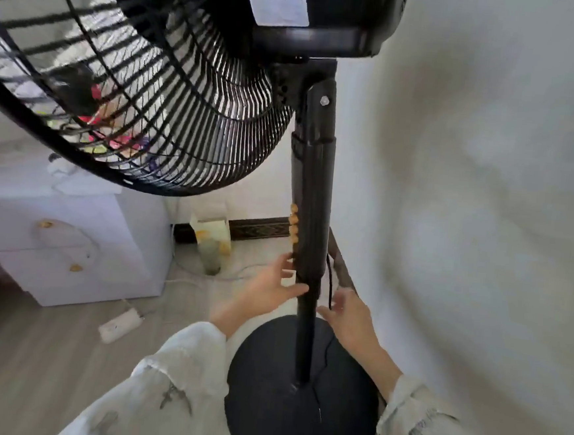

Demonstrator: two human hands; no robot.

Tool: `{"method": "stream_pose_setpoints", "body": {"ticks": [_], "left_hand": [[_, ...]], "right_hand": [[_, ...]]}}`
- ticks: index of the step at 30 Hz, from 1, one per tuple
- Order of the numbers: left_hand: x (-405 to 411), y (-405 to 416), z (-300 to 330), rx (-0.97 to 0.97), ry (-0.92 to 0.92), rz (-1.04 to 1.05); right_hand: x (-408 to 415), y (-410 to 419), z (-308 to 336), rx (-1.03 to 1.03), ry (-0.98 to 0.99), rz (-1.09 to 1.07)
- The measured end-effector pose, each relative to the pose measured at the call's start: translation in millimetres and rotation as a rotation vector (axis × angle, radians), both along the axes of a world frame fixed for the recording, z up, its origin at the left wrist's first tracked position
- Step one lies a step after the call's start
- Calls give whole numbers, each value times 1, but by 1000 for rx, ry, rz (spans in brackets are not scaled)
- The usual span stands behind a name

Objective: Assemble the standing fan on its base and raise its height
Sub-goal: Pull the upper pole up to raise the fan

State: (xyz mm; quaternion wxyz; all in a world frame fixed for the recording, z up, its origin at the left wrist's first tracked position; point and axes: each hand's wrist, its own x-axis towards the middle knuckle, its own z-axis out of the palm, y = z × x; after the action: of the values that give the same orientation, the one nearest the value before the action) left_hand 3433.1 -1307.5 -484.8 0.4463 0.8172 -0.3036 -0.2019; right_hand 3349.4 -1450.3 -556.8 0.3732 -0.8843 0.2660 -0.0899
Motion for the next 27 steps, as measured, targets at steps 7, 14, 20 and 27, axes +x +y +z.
{"method": "stream_pose_setpoints", "body": {"ticks": [7,14,20,27], "left_hand": [[3,-16,-30,-138,113,29],[7,-18,-31,-217,106,-68],[12,-18,-44,-310,54,-104],[-1,-29,-58,-341,-106,79]], "right_hand": [[-15,15,-31,-72,-166,-312],[-8,27,-52,210,-289,-70],[24,18,-68,294,-186,110],[42,33,-89,235,-339,-46]]}}
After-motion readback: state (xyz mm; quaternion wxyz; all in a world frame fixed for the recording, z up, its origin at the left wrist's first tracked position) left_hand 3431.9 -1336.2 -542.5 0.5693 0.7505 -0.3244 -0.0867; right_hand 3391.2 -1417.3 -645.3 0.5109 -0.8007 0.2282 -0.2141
